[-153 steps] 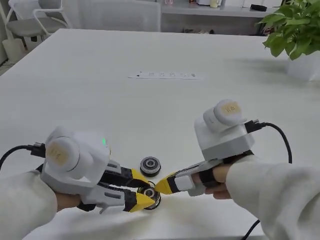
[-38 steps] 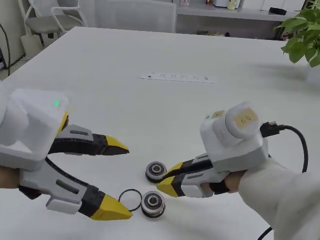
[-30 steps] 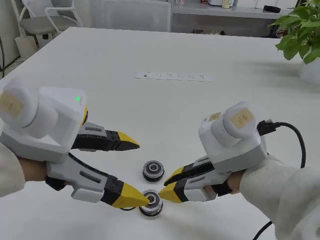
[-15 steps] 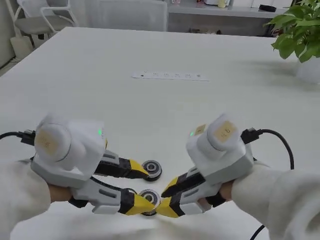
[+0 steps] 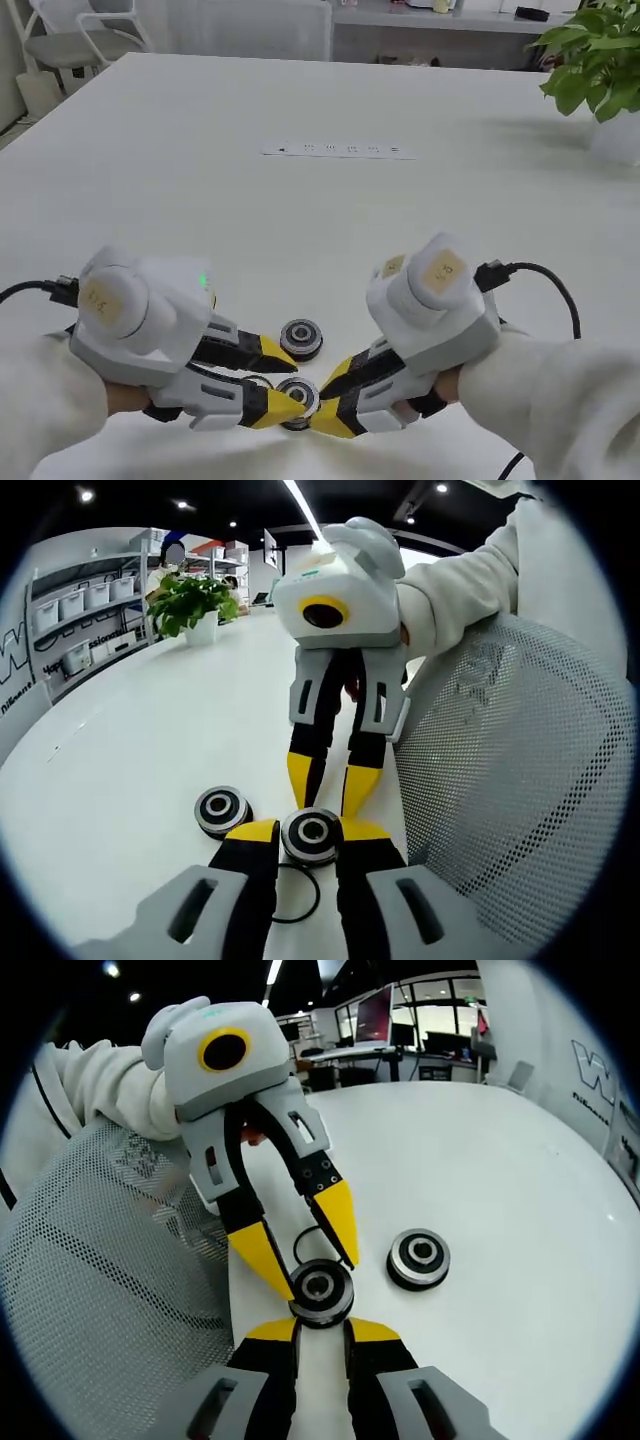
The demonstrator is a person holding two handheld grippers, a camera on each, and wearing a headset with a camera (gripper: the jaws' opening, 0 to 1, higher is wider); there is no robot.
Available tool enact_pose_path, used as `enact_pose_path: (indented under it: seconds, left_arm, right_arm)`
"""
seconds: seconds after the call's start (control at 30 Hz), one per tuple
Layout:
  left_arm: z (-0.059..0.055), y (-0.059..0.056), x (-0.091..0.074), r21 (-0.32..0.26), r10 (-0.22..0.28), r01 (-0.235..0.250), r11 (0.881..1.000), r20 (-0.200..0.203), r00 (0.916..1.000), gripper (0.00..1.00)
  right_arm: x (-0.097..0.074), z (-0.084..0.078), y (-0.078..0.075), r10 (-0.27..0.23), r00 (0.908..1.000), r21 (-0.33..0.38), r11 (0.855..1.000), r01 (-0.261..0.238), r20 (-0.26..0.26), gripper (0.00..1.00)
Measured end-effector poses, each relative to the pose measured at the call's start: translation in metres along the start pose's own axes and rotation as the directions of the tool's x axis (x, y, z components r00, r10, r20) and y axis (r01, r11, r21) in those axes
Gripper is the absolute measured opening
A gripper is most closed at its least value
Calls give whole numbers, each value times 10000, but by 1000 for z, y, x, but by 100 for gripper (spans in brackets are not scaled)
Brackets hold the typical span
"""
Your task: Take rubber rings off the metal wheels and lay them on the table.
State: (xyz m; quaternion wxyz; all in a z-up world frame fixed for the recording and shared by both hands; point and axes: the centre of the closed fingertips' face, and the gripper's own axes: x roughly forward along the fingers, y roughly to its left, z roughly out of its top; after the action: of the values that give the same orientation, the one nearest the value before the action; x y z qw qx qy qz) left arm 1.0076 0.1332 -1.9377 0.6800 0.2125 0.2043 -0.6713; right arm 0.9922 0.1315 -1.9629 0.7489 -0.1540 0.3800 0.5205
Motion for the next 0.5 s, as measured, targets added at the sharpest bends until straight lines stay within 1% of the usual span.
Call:
enact_pose_path:
  seconds: [0.1,0.17,0.27,0.3,0.4,0.5]
  left_arm:
    - [-4,-2,2,91,-39,40,10000,-116,9999,13]
    - [-2,-3,1,245,-61,61,9997,-1,10000,10]
    - [-2,-5,2,413,-143,144,9990,-18,9999,8]
    - [-1,-6,2,304,-119,120,9995,-7,9999,8]
    - [-1,-7,0,226,-187,184,9996,117,9998,8]
    - [0,-7,0,153,-189,186,9997,188,9996,8]
  right_arm:
    - [0,1,-1,-63,10000,-104,9999,63,21,14]
    - [0,0,-1,-96,9999,-243,9997,97,31,13]
    - [0,0,-1,-79,10000,-359,9993,80,15,12]
    - [-1,0,-1,-61,10000,-433,9990,61,-5,12]
    - [-1,-1,-1,-60,10000,-495,9988,56,-63,10]
    - [-2,-2,-2,-88,9999,-647,9979,79,-140,5]
